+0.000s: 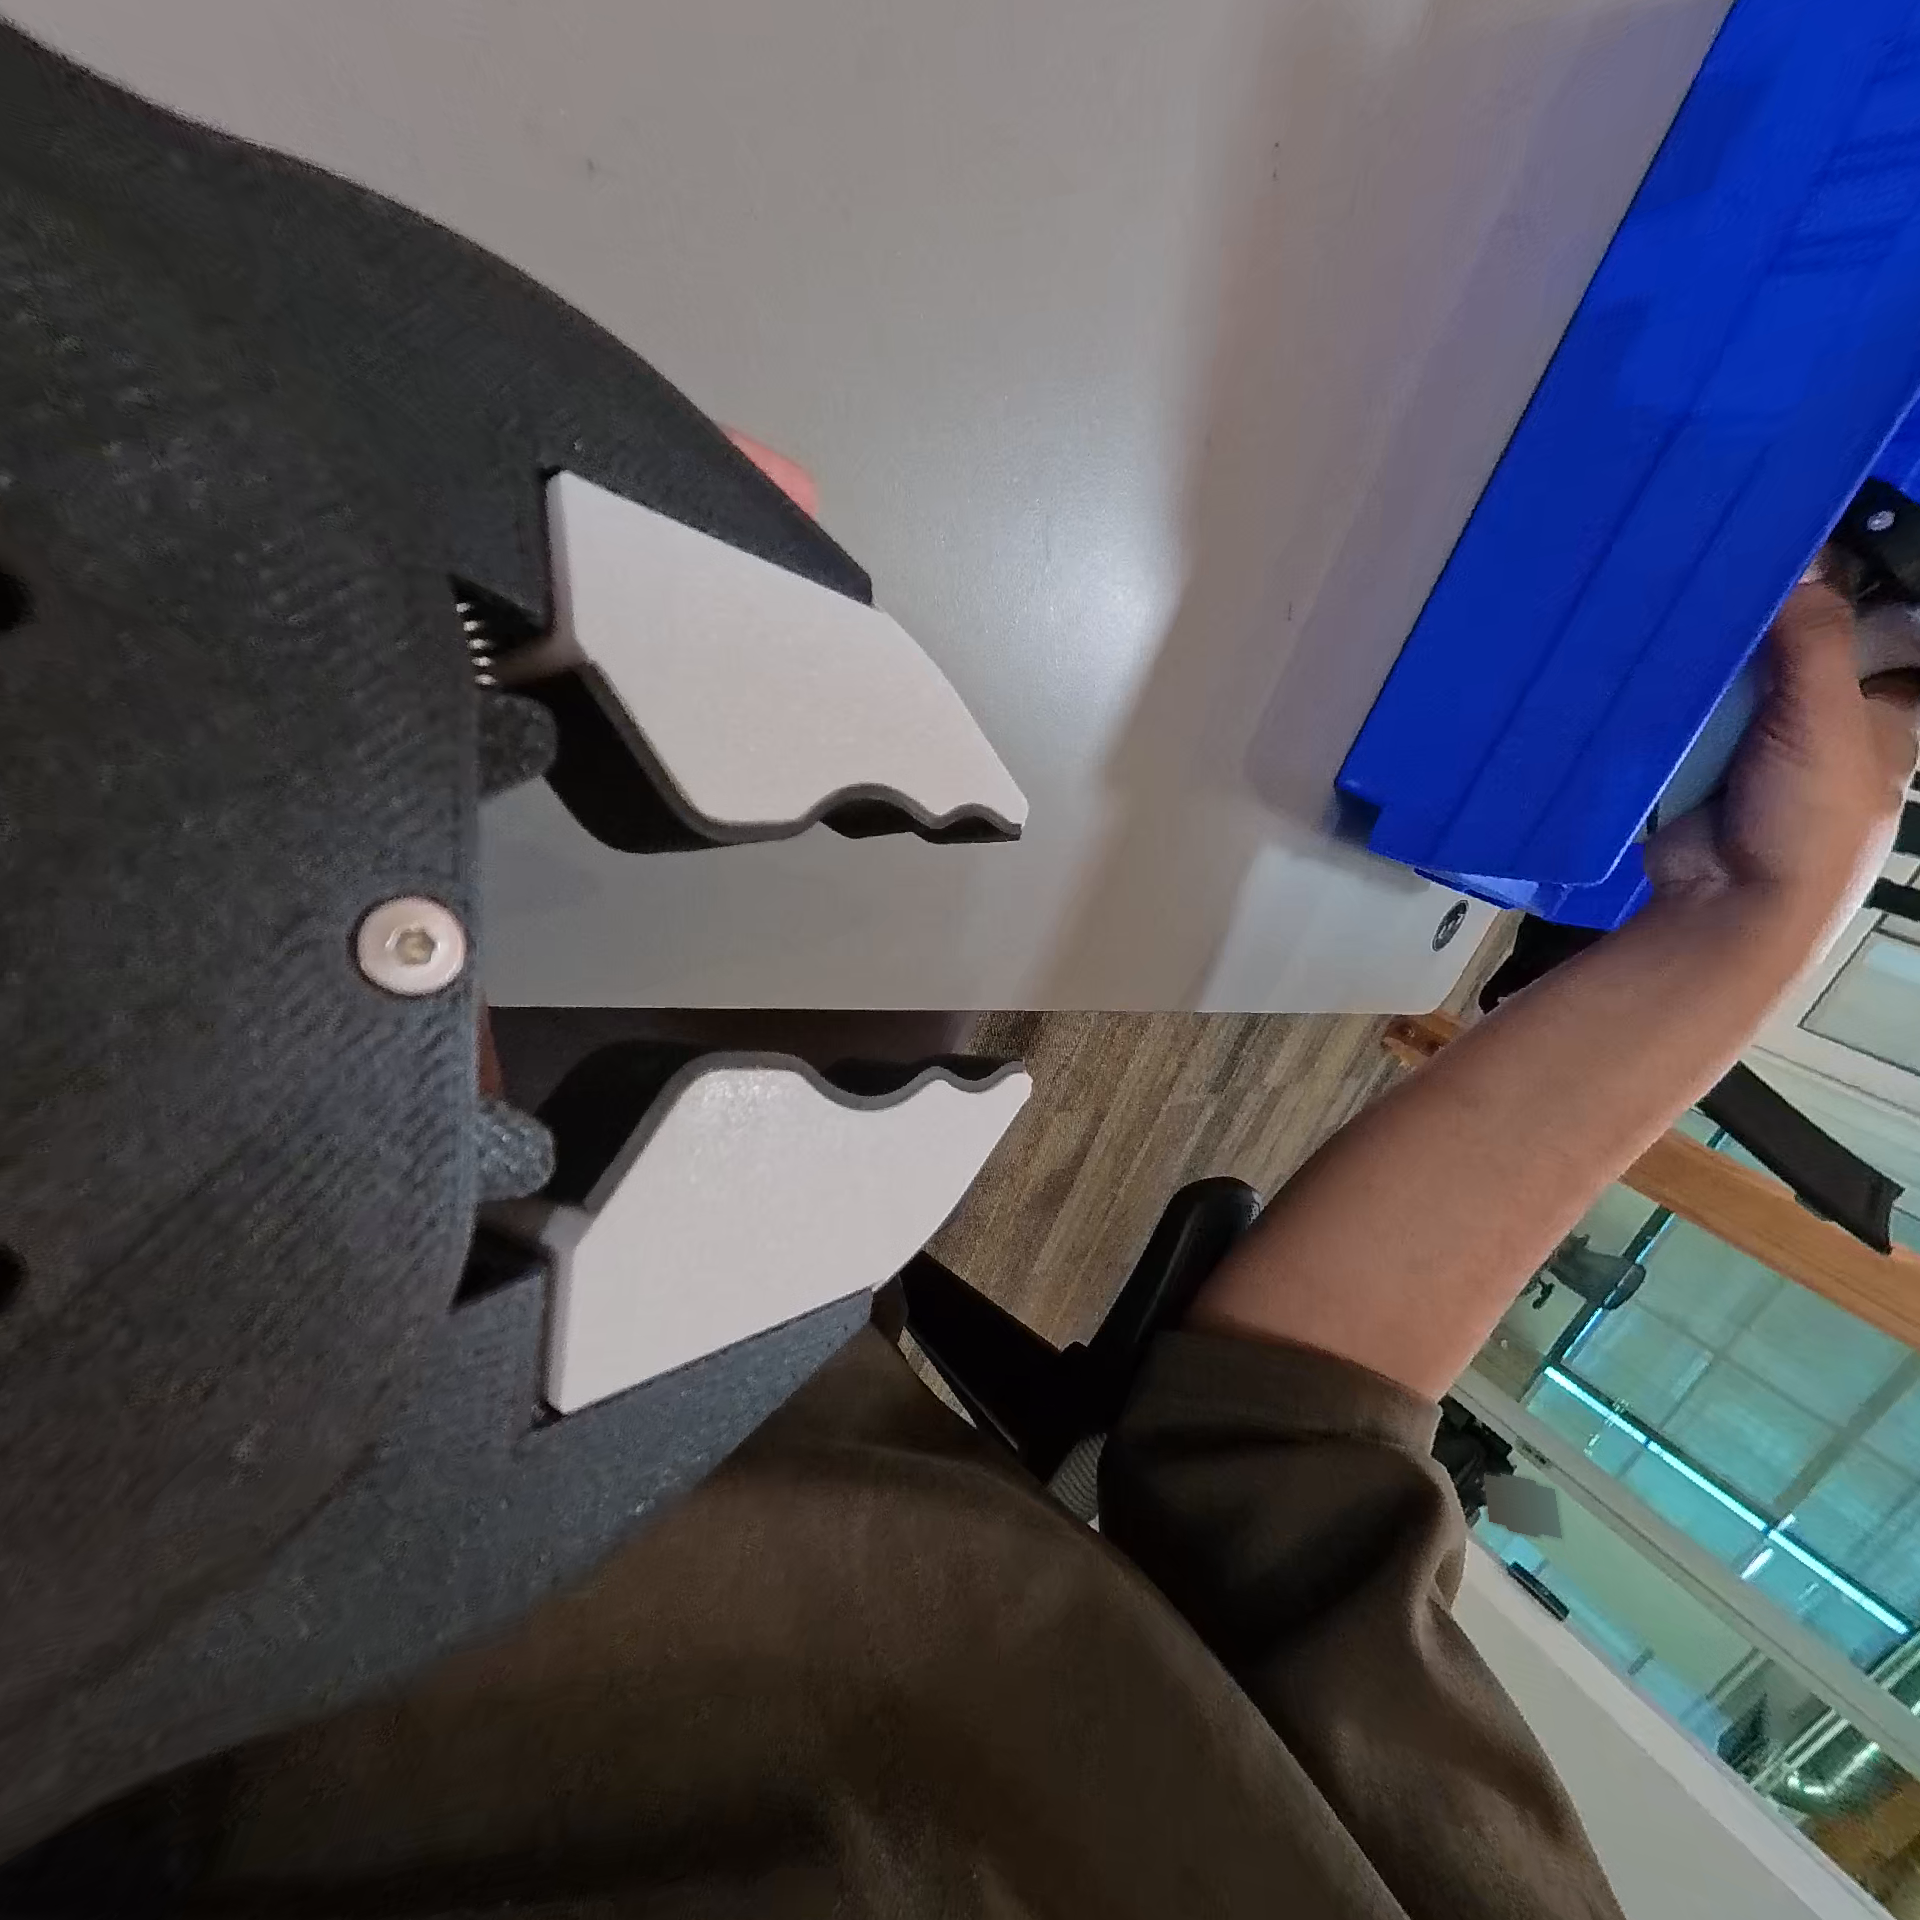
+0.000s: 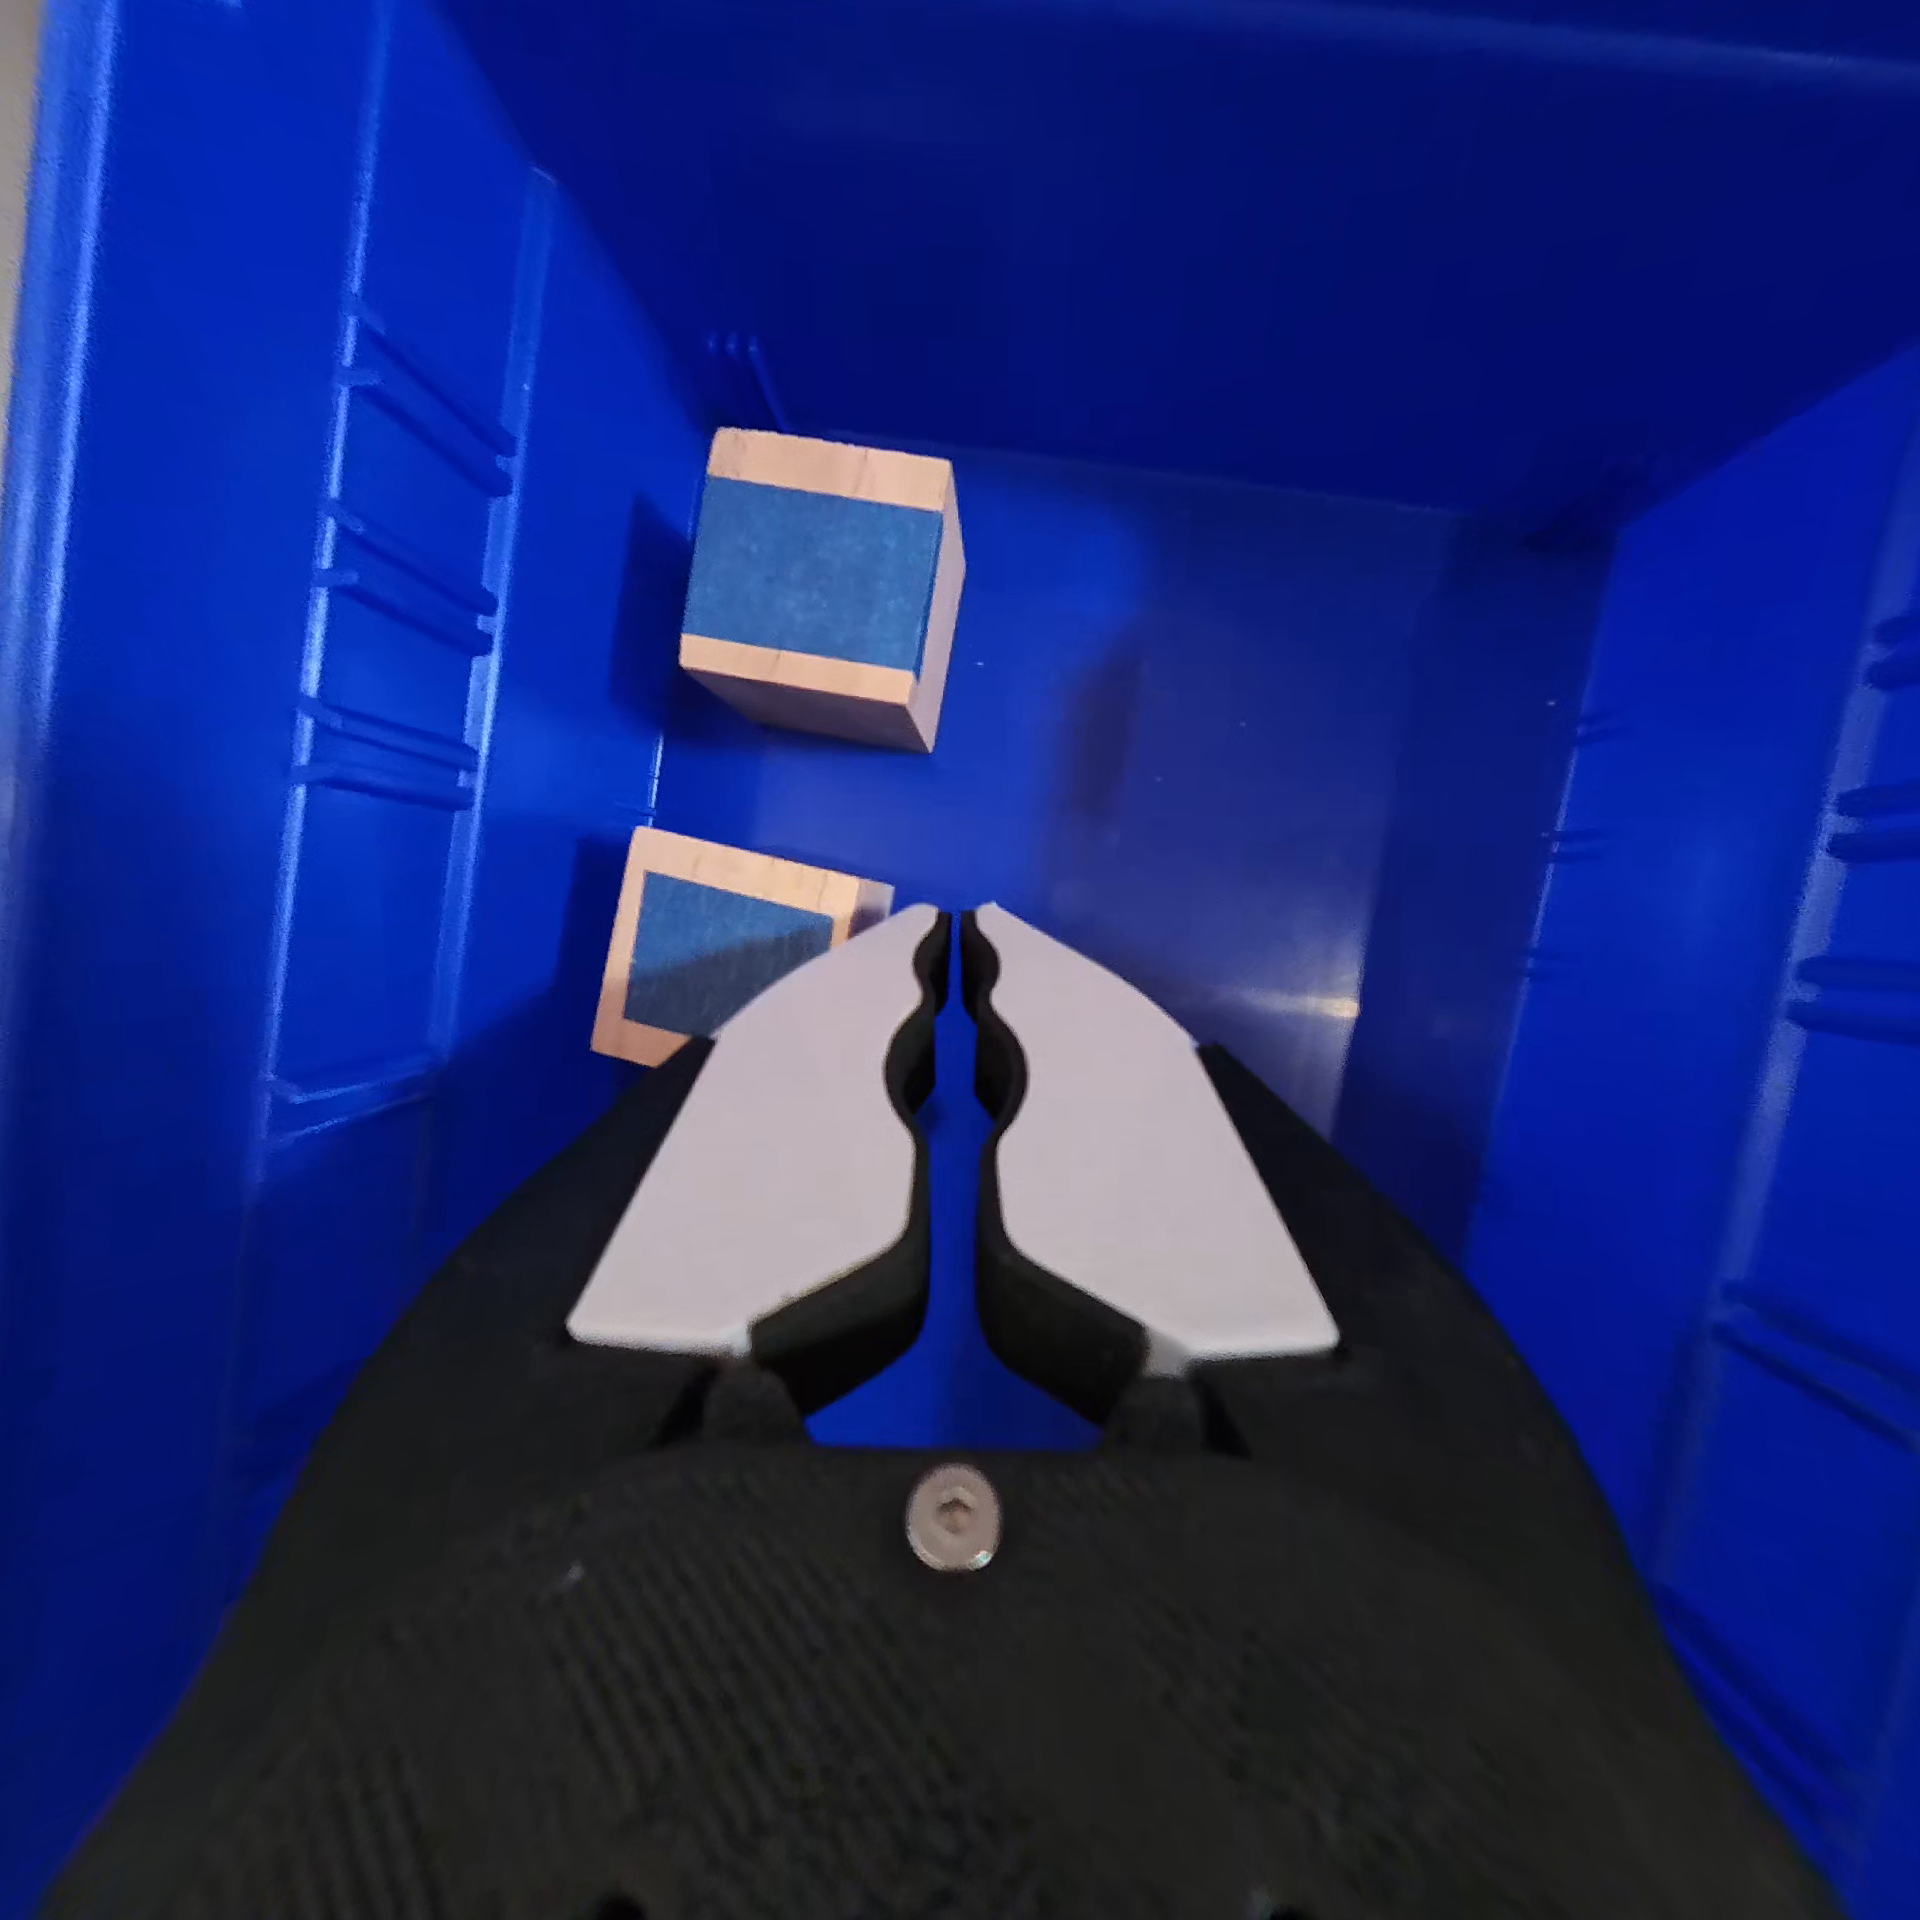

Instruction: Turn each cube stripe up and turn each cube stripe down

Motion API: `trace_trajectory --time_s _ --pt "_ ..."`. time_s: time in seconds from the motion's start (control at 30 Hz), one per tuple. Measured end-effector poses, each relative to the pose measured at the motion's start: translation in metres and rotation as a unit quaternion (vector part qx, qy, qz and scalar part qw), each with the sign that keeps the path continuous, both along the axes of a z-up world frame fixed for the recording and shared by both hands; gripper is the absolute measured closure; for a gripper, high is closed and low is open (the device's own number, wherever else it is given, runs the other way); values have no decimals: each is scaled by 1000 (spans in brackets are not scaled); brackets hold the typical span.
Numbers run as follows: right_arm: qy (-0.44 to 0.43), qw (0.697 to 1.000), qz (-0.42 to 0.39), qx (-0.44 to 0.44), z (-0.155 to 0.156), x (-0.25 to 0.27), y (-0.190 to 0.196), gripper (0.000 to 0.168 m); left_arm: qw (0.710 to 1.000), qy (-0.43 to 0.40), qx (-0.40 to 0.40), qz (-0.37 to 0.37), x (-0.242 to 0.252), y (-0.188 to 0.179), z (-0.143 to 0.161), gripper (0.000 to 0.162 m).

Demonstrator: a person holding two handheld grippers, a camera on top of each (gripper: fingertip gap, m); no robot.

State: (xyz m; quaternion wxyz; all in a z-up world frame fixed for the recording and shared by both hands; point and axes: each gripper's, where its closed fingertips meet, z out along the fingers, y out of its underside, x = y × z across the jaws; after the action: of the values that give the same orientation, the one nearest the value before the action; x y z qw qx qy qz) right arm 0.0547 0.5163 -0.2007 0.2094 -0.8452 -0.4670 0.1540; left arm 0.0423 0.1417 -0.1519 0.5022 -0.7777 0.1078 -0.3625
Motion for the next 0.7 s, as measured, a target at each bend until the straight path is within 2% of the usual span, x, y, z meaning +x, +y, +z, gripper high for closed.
trace_trajectory --time_s 0.2,0.37,0.47,0.57,0.63,0.7 --pt "5 999 -12 47 20 2 10 164 1000 6 1 3 -1 1 -1 122" --pt "52 992 -19 112 73 -4 12 163 1000 24 7 17 -9 4 -2 122" --pt "96 985 -9 143 109 -15 1 161 998 46 22 45 -25 7 4 120" --pt "139 977 18 163 141 -30 -20 160 991 76 48 103 -57 7 25 108" --pt "156 971 39 177 157 -38 -35 159 977 112 74 165 -92 3 52 97" --pt "163 965 58 196 168 -45 -47 159 953 156 99 242 -138 -9 87 98"
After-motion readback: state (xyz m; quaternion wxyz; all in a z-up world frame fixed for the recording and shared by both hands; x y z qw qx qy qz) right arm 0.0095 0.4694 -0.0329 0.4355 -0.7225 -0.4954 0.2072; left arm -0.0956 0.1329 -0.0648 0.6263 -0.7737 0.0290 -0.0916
